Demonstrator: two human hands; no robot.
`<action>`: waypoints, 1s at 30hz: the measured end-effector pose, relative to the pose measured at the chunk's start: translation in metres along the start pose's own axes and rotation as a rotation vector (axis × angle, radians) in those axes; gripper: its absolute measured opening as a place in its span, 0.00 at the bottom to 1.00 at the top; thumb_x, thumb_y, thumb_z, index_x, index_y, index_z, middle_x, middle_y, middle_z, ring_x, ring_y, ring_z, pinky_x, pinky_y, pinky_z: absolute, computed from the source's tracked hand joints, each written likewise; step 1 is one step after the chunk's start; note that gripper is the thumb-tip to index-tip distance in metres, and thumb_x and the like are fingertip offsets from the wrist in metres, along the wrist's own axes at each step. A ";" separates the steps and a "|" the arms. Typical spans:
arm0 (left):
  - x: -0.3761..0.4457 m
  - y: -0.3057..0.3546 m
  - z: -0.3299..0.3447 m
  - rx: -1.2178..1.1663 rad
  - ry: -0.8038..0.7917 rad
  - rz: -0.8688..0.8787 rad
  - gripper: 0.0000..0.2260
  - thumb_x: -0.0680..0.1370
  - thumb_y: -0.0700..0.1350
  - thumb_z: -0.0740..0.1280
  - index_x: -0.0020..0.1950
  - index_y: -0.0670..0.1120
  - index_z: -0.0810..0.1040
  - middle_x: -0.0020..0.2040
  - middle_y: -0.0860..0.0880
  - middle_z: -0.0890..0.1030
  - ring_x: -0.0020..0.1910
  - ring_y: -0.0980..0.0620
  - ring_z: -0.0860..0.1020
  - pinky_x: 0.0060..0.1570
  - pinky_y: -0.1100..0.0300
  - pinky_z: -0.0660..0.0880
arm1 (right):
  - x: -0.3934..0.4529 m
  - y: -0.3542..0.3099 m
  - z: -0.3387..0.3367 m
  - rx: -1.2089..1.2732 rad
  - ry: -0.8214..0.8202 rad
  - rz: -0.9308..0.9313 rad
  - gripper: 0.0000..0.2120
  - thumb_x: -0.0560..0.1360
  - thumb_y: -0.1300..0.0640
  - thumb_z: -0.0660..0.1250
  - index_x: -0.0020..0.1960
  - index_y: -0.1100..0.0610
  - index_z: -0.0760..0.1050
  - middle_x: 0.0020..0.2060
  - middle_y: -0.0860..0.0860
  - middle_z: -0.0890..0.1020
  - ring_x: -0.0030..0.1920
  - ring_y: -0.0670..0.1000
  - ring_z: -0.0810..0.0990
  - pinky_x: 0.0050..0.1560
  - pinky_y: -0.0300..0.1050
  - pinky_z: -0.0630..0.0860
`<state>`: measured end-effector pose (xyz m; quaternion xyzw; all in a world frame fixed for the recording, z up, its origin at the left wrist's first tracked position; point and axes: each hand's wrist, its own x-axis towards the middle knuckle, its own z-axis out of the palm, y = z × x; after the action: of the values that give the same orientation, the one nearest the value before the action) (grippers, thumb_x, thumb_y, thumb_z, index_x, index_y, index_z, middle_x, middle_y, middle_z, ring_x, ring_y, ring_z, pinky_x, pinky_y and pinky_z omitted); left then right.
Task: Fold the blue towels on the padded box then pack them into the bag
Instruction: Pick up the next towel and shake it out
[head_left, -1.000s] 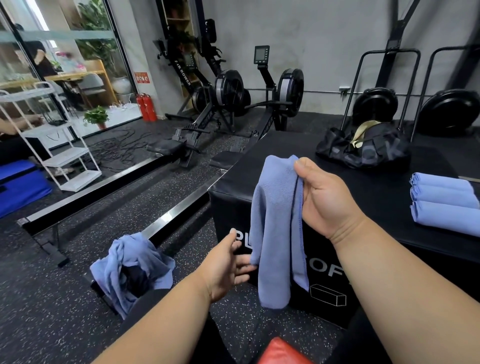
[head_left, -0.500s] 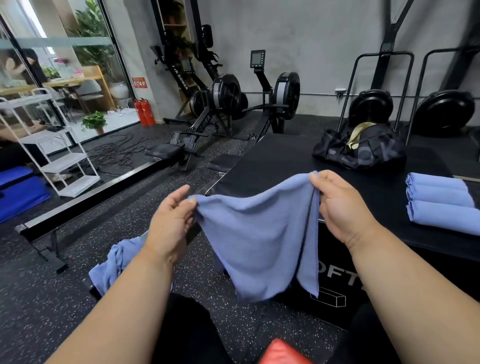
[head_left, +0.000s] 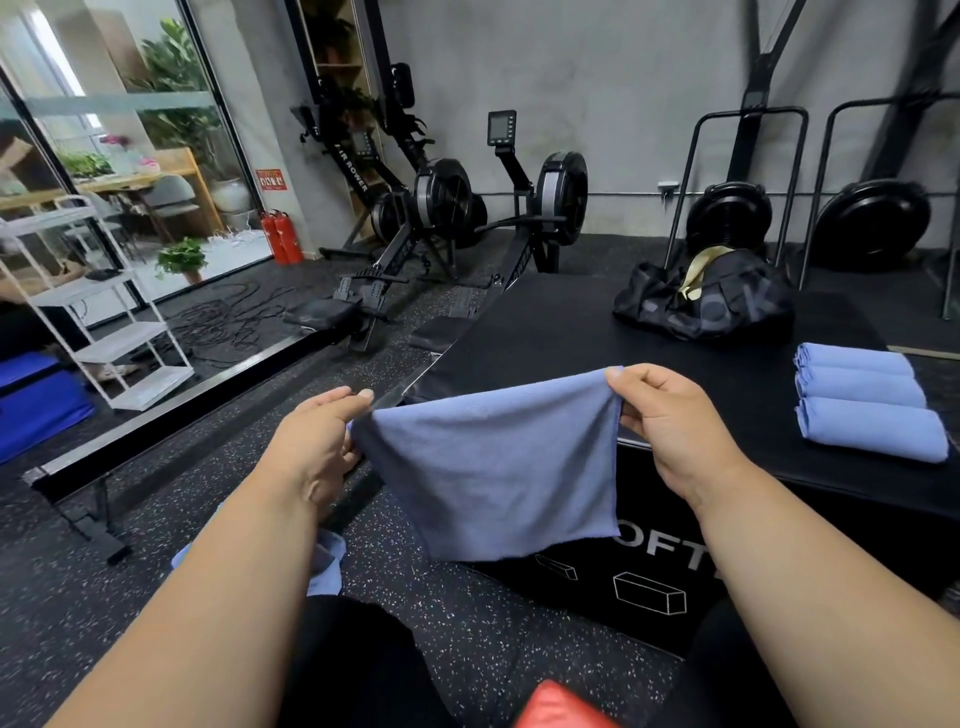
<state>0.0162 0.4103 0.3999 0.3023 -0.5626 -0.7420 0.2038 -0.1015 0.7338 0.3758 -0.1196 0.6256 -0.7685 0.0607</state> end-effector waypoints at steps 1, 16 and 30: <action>-0.003 0.001 0.000 -0.015 -0.062 -0.023 0.18 0.79 0.36 0.72 0.67 0.48 0.76 0.51 0.48 0.83 0.46 0.53 0.78 0.47 0.58 0.73 | 0.000 0.000 0.000 0.011 0.005 -0.001 0.10 0.80 0.54 0.73 0.40 0.52 0.84 0.43 0.53 0.83 0.45 0.51 0.80 0.54 0.49 0.78; 0.005 0.002 0.007 0.674 -0.087 0.432 0.15 0.75 0.35 0.77 0.52 0.55 0.83 0.53 0.54 0.86 0.52 0.50 0.85 0.59 0.51 0.80 | 0.007 0.008 -0.030 -0.097 0.151 -0.155 0.03 0.78 0.60 0.75 0.46 0.54 0.87 0.56 0.46 0.87 0.60 0.44 0.85 0.63 0.44 0.77; 0.036 0.004 0.067 0.469 -0.188 0.615 0.15 0.76 0.34 0.75 0.49 0.55 0.84 0.45 0.52 0.86 0.45 0.53 0.82 0.51 0.52 0.81 | 0.050 -0.003 -0.067 -0.065 0.286 -0.184 0.05 0.78 0.63 0.74 0.49 0.54 0.87 0.43 0.49 0.89 0.45 0.45 0.85 0.49 0.40 0.79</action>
<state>-0.0556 0.4335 0.4079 0.0891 -0.7972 -0.5222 0.2895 -0.1674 0.7862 0.3715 -0.0676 0.6389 -0.7592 -0.1037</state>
